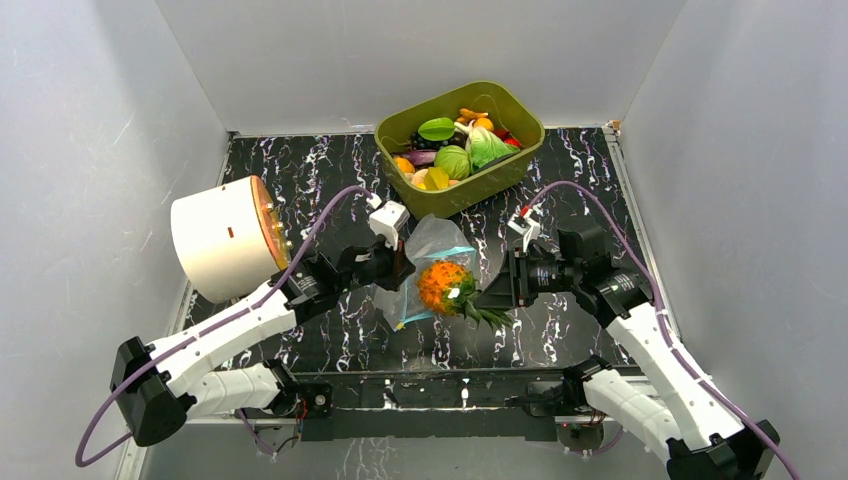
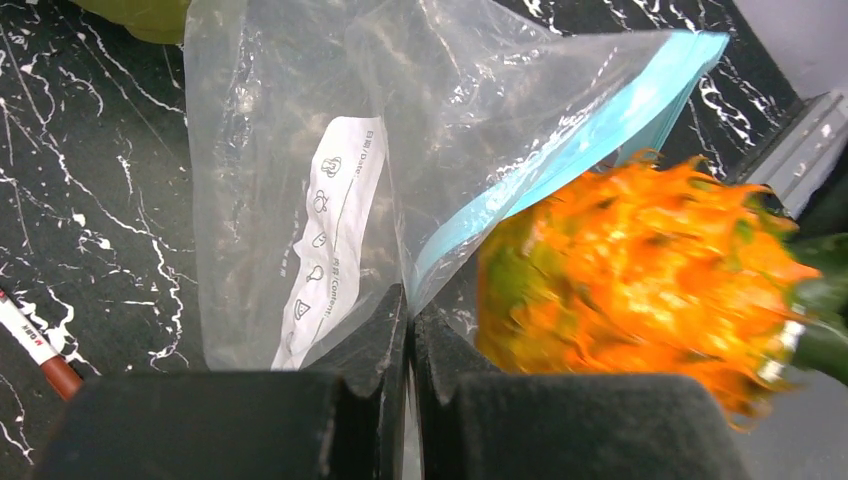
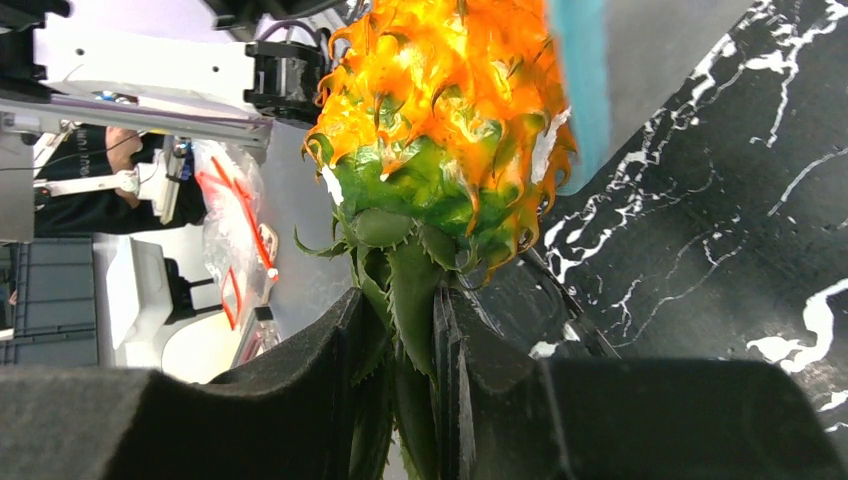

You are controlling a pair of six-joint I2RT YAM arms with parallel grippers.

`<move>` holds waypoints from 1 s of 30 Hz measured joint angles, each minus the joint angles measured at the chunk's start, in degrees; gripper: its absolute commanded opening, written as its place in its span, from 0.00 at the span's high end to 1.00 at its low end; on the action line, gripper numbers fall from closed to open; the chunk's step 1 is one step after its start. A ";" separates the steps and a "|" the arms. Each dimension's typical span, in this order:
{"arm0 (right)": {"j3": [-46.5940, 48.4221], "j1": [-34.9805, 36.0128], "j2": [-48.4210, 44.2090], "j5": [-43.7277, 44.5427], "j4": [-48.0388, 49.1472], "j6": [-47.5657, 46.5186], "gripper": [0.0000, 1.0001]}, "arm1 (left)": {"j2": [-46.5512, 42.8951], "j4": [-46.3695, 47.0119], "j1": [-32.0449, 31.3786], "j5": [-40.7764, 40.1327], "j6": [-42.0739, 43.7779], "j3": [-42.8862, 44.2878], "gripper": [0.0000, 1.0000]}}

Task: Place the food in the zip-top bag and seal the zipper
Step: Place the fake fruit in the zipper food storage bag.

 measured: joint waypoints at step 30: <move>-14.51 0.15 -8.90 8.20 22.64 11.39 0.81 | -1.84 7.34 0.13 10.93 -1.05 -0.31 1.00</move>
